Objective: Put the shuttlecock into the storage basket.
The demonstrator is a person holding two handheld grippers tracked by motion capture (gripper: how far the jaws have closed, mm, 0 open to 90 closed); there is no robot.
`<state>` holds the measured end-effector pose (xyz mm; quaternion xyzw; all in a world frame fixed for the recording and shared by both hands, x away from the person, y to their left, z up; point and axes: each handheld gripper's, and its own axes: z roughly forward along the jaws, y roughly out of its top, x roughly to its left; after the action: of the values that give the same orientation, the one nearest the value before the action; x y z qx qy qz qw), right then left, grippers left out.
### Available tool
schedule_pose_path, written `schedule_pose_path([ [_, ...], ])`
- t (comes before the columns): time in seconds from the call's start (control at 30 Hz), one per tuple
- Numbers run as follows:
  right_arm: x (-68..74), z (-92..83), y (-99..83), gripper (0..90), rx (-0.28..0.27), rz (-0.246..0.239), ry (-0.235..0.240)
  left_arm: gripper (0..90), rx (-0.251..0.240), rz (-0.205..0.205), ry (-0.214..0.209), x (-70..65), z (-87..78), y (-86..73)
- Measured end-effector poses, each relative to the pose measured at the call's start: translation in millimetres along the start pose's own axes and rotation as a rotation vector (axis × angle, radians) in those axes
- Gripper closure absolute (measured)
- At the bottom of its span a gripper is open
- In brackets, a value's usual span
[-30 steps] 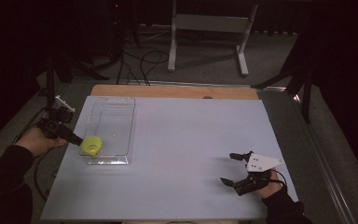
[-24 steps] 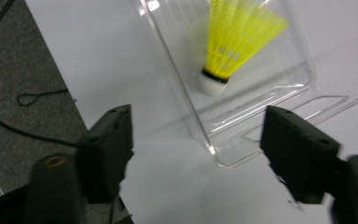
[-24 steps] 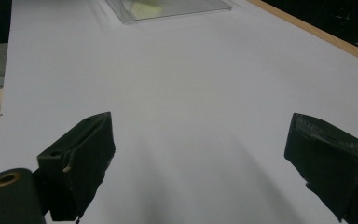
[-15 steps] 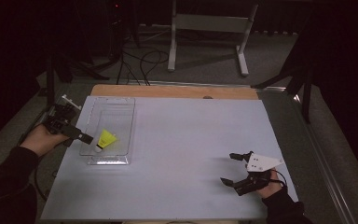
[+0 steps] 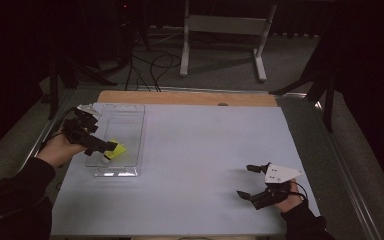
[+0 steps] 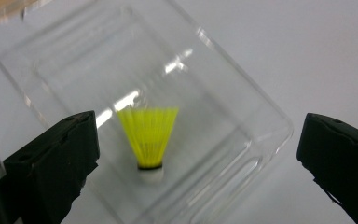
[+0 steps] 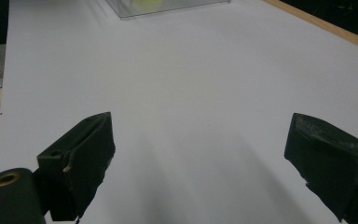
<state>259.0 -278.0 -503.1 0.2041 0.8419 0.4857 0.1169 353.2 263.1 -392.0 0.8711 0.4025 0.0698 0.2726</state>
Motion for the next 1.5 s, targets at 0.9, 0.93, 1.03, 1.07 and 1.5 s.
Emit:
schedule_pose_path([
  [0.9, -3.4, -1.9, -3.1, 8.3, 0.007, 0.027, -0.022, 0.0, -0.195, 0.233, -0.142, -80.7, 31.3, 39.2],
  [0.93, -3.6, -1.8, -3.4, 8.3, 0.006, 0.025, -0.023, 0.0, -0.199, 0.236, -0.151, -83.4, 33.6, 40.7],
  [1.03, -3.2, -1.6, -3.6, 8.3, 0.006, 0.026, -0.024, 0.0, -0.208, 0.256, -0.154, -90.6, 38.9, 43.6],
  [1.07, -3.1, -1.7, -3.7, 8.3, 0.005, 0.027, -0.023, 0.0, -0.21, 0.261, -0.167, -92.8, 40.4, 44.5],
  [1.5, -2.9, -0.7, -5.8, 8.3, 0.009, 0.033, -0.02, 0.0, -0.234, 0.336, -0.252, -125.4, 61.6, 47.5],
])
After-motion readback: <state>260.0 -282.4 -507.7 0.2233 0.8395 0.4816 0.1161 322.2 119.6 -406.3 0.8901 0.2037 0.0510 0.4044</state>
